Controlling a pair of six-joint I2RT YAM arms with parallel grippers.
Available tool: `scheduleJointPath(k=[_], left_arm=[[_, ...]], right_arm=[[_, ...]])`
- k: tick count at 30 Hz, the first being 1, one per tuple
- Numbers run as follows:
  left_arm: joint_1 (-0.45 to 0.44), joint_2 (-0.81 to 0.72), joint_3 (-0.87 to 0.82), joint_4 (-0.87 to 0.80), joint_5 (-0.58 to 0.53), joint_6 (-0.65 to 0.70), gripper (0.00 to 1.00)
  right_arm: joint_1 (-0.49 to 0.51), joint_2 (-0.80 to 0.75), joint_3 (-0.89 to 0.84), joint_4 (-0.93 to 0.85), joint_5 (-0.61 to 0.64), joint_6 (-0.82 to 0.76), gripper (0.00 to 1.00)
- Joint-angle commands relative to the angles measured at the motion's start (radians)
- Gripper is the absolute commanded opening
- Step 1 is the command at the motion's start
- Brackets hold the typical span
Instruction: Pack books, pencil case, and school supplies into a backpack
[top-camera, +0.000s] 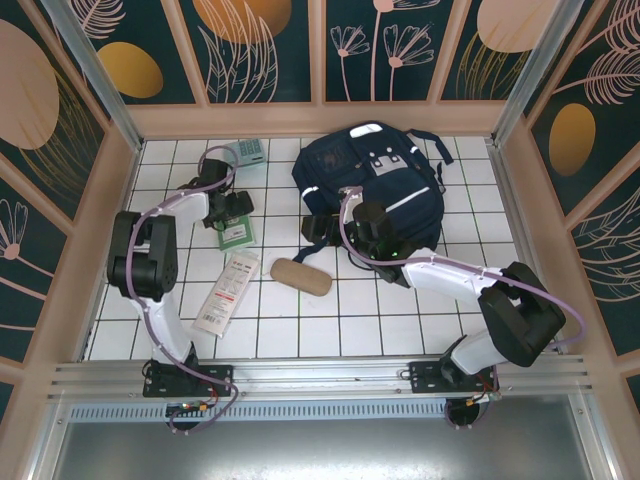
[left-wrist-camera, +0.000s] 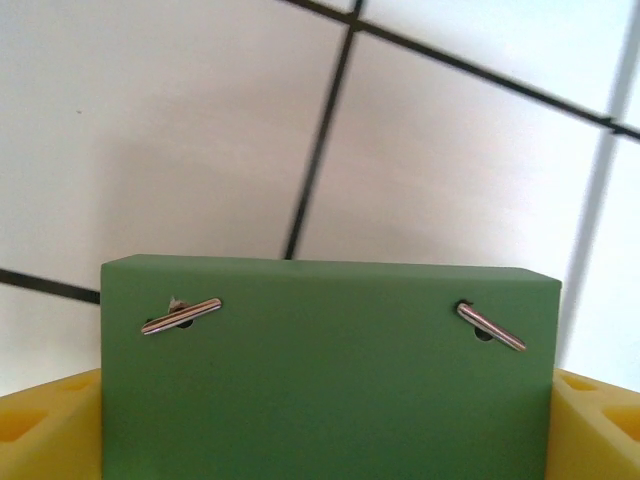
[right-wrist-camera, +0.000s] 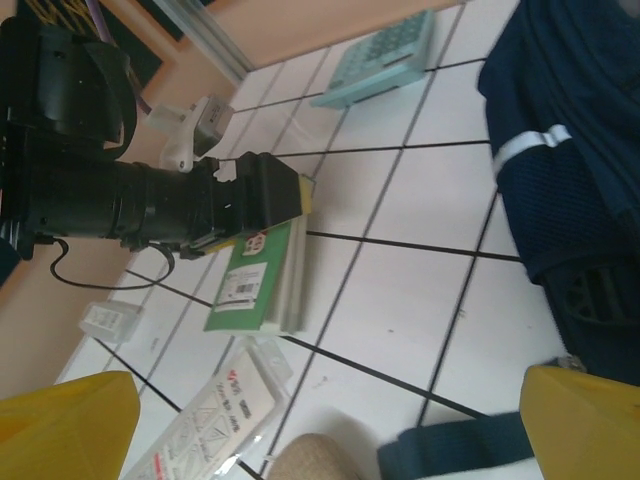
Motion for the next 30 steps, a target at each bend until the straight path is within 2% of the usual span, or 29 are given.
scheduleJointPath(k=[1,7,15,19,22,26,30], left_arm=[[-0.013,-0.100,-0.021,0.097,0.123,-0.101,0.73],[-0.069,-0.169,-0.022,0.157,0.193,-0.179,0.74],[-0.131,-0.245,-0.008,0.191,0.264,-0.222,0.73],[-0.147,-0.271,-0.019,0.199,0.279,-0.239,0.73],[-0.152,-0.287,-0.022,0.197,0.291,-0.242,0.73],[-0.161,-0.302,-0.034,0.200,0.296,-0.245,0.74],[-0.174,-0.294,-0.030,0.199,0.299,-0.249,0.74]], right_arm=[[-0.001,0.038,-0.016,0.140,-0.076,0.034,0.95],[0.011,0.131,-0.015,0.311,-0.167,0.056,0.90],[0.015,0.232,0.019,0.447,-0.230,0.001,0.93],[0.013,0.278,0.063,0.446,-0.251,0.004,0.94],[-0.008,0.295,0.073,0.448,-0.221,0.002,0.97],[-0.051,0.315,0.085,0.489,-0.276,0.043,0.98],[-0.047,0.338,0.114,0.526,-0.358,0.038,0.98]])
